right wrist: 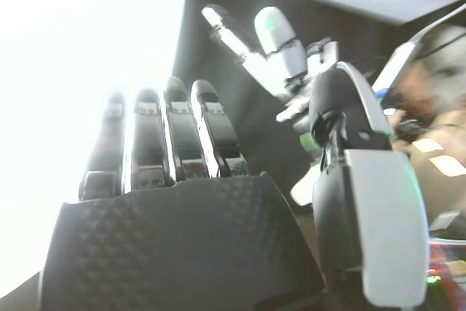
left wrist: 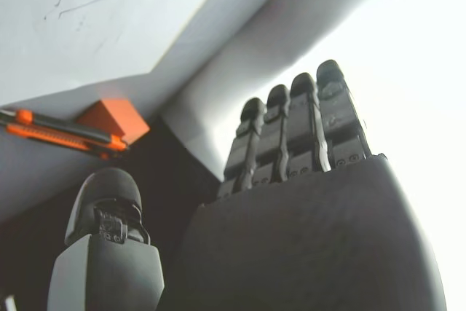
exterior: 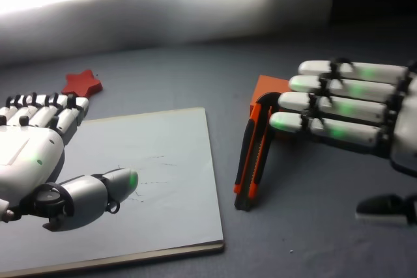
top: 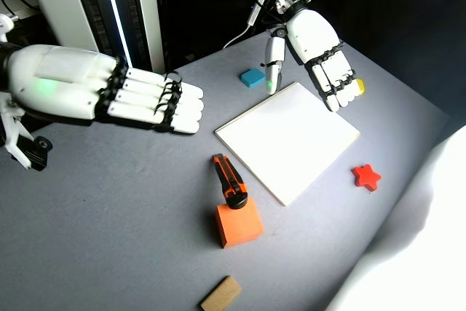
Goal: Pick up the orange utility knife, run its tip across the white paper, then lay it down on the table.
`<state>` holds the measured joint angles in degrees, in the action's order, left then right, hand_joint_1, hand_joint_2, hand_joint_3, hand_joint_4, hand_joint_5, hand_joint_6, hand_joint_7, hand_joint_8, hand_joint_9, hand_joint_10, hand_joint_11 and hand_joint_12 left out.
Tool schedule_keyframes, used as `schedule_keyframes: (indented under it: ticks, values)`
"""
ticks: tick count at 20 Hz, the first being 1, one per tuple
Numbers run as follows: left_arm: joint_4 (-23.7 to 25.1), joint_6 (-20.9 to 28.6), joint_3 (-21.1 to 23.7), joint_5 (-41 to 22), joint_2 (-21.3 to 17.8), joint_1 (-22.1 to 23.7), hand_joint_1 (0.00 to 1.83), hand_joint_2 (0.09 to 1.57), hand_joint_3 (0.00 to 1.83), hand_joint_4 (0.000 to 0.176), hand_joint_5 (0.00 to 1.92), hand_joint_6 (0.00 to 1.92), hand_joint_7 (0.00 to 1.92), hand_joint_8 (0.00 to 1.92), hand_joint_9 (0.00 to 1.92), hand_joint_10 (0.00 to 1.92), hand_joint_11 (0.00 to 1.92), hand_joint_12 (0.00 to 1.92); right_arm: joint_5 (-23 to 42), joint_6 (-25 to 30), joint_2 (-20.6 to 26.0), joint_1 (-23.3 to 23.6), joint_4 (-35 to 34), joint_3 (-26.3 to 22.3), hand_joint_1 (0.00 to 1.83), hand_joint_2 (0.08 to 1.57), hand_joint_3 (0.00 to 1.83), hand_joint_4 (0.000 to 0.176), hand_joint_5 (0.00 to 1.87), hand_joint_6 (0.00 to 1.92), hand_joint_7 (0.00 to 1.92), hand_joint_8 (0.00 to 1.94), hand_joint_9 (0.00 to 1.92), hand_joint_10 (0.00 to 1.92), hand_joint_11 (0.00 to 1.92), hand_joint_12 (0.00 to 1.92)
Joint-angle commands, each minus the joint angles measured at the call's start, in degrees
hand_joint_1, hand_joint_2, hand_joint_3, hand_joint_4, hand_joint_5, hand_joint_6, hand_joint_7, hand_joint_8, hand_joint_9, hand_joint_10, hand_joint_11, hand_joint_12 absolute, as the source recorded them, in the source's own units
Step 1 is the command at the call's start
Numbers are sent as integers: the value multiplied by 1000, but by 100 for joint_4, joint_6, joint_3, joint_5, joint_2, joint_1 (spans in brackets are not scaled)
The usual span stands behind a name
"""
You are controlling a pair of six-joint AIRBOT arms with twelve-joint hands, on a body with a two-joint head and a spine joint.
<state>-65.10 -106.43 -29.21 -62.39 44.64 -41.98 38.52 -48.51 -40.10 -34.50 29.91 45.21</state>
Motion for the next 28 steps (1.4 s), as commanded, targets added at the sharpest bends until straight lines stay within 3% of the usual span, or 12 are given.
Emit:
schedule_keyframes:
  ticks: [1,2,6,8,11,14,20,26,28]
  values:
    - [368,4,-10,-490,2,-4,0,1144,14,0,0,0,4,1,0,0,1,1,34,364,-72,289,250,107,989,1066,0,0,0,0,0,0,0,0,0,0]
    - [368,13,-24,-483,9,-24,0,1144,13,0,0,0,9,3,0,0,3,2,-250,798,-167,529,700,199,1058,1053,0,0,0,0,0,0,0,0,0,0]
    - [489,267,-133,-433,4,-135,0,1152,14,0,0,0,0,0,0,0,1,2,-1404,3533,-772,1562,3407,695,1099,1109,16,0,0,0,0,0,0,0,0,0]
    - [489,286,-165,-399,13,-104,0,1148,11,0,0,0,1,0,0,0,2,2,-1493,4420,-1130,1736,4589,1014,1080,1109,15,0,0,0,0,0,0,0,0,0]
    - [453,287,-202,-306,78,-74,0,1147,9,0,0,0,0,0,0,0,0,0,-1495,5102,-1448,1922,5602,1296,1087,1094,8,0,0,0,0,0,0,0,0,0]
    - [442,289,-232,-306,180,-94,0,1145,7,0,0,0,4,2,0,0,3,1,-1522,6440,-1757,2069,7006,1497,1130,1070,0,0,0,0,0,0,0,0,0,0]
    - [444,282,-271,-309,335,-110,0,1148,6,0,0,0,11,3,0,0,4,3,-1708,6541,-2401,2045,7315,2016,1139,1066,0,0,0,0,0,0,0,0,0,0]
    - [444,321,-278,-311,333,-146,0,1149,5,0,0,0,8,1,0,0,3,2,-1842,7515,-2927,2033,8294,2506,1131,1077,0,0,0,0,0,0,0,0,0,0]
    - [443,321,-264,-315,332,-105,0,1149,5,0,0,0,8,1,0,0,3,2,-1875,7573,-3094,2015,8555,2672,1119,1087,5,0,0,0,0,0,0,0,0,0]
